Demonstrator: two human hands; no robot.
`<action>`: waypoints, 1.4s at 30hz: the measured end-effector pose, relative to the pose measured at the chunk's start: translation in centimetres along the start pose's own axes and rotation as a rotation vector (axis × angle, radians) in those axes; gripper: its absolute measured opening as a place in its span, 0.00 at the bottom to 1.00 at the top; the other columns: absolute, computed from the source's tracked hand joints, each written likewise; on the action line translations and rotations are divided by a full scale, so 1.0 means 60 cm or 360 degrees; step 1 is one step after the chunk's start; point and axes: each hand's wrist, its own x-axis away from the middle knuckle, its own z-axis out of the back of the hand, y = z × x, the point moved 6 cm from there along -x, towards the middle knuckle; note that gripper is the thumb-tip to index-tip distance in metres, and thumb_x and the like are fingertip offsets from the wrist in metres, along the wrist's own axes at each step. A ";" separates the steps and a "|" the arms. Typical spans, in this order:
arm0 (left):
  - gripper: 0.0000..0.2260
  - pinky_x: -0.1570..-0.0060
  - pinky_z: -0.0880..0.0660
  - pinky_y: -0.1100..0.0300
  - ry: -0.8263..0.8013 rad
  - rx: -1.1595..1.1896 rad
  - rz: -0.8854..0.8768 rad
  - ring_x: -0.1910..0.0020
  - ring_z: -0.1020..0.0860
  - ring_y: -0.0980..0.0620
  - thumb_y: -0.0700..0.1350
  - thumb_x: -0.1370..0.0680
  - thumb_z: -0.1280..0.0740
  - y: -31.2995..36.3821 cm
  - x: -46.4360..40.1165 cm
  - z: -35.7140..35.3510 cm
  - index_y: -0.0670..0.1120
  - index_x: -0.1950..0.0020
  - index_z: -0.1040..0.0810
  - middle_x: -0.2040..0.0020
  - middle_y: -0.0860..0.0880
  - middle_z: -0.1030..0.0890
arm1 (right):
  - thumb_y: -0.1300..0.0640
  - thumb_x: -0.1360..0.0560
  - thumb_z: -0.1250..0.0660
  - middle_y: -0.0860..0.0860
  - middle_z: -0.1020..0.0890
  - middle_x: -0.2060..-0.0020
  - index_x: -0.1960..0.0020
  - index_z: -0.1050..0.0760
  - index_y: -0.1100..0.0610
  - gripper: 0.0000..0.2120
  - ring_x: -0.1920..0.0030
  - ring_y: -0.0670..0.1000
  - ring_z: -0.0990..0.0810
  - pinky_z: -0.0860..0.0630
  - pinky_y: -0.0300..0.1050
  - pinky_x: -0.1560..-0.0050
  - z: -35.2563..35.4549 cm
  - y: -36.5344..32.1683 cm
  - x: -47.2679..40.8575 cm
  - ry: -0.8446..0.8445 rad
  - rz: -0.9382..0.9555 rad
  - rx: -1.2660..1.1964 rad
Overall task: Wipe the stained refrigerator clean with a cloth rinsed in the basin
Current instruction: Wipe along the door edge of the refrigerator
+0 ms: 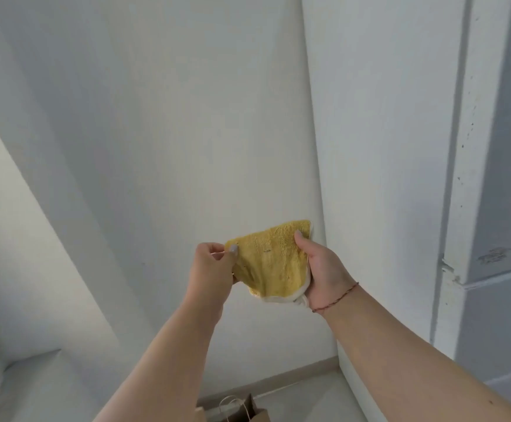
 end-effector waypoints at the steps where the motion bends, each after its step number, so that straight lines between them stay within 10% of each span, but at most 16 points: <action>1: 0.04 0.51 0.20 0.51 -0.0037 0.0023 -0.0048 0.53 0.19 0.47 0.42 0.21 0.34 0.004 -0.011 0.000 0.46 0.50 0.30 0.49 0.44 0.20 | 0.51 0.19 0.42 0.60 0.16 0.50 0.44 0.23 0.64 0.18 0.54 0.58 0.15 0.22 0.53 0.54 -0.002 -0.001 -0.002 0.0028 0.0034 -0.0026; 18: 0.14 0.62 0.23 0.55 -0.1156 0.0546 0.0164 0.62 0.19 0.49 0.41 0.25 0.29 0.050 -0.100 -0.275 0.40 0.42 0.26 0.53 0.41 0.18 | 0.46 0.19 0.46 0.62 0.17 0.48 0.42 0.23 0.62 0.22 0.51 0.61 0.16 0.21 0.53 0.56 0.069 -0.149 0.053 0.0421 0.0665 -0.0296; 28: 0.12 0.68 0.30 0.58 -0.1094 0.0405 -0.0526 0.71 0.31 0.50 0.37 0.27 0.27 0.112 -0.140 -0.378 0.43 0.58 0.30 0.67 0.48 0.28 | 0.47 0.21 0.41 0.63 0.18 0.46 0.37 0.26 0.63 0.23 0.44 0.63 0.20 0.25 0.59 0.47 0.081 -0.224 0.041 0.0561 0.0935 -0.0278; 42: 0.06 0.73 0.32 0.61 -0.1940 0.0668 -0.0680 0.71 0.31 0.52 0.32 0.24 0.36 0.167 -0.200 -0.462 0.42 0.55 0.22 0.66 0.47 0.29 | 0.45 0.29 0.37 0.54 0.17 0.45 0.41 0.23 0.54 0.21 0.43 0.56 0.19 0.27 0.57 0.39 0.035 -0.219 -0.011 0.1001 0.1943 -0.0278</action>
